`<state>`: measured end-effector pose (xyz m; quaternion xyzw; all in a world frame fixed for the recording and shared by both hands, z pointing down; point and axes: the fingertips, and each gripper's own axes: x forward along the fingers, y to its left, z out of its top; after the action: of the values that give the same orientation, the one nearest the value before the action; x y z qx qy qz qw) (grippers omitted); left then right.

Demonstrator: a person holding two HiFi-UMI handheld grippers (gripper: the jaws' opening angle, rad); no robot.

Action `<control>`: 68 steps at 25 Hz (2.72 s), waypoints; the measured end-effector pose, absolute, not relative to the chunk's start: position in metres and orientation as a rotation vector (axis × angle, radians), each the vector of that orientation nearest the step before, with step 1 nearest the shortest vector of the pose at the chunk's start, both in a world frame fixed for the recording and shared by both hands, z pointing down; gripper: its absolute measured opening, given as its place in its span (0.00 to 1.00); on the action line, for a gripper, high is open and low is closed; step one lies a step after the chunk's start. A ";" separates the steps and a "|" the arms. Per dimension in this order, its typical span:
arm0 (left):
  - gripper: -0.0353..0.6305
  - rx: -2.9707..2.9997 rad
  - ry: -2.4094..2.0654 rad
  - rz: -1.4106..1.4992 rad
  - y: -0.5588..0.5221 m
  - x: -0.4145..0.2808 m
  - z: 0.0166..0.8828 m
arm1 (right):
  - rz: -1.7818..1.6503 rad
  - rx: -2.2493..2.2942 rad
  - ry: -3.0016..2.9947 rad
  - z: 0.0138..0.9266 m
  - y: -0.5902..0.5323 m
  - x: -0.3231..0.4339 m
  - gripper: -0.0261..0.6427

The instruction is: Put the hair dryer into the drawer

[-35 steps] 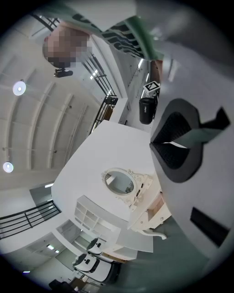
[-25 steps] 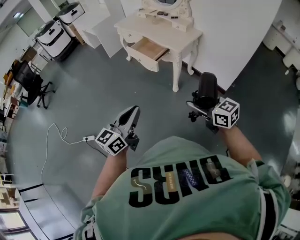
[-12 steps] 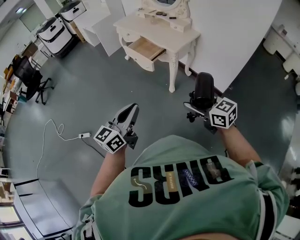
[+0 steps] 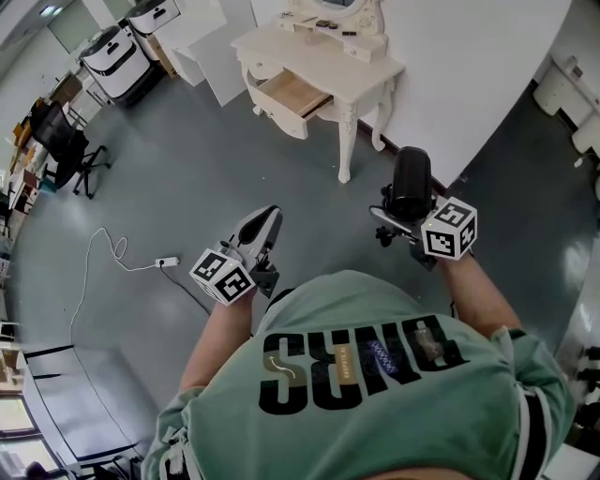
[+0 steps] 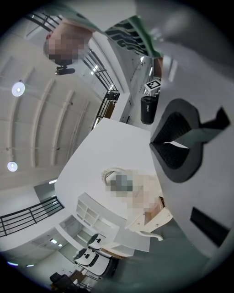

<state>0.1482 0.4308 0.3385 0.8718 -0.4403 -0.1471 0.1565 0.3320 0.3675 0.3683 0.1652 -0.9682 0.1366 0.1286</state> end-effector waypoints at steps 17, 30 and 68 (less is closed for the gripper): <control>0.07 2.490 -1.133 -0.416 0.255 0.009 0.383 | 0.466 0.575 -2.785 0.401 0.203 0.193 0.36; 0.07 2.549 -0.963 -0.370 0.050 -0.133 0.366 | 0.521 0.782 -2.772 0.388 0.019 0.069 0.36; 0.07 2.431 -1.186 -0.281 -0.268 -0.089 0.404 | 0.622 0.455 -2.593 0.471 -0.301 0.086 0.36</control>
<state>-0.0890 -0.2678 0.4043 0.8742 -0.4262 -0.1011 0.2095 0.0864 -0.3012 0.4705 0.1640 -0.9358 0.2247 0.2167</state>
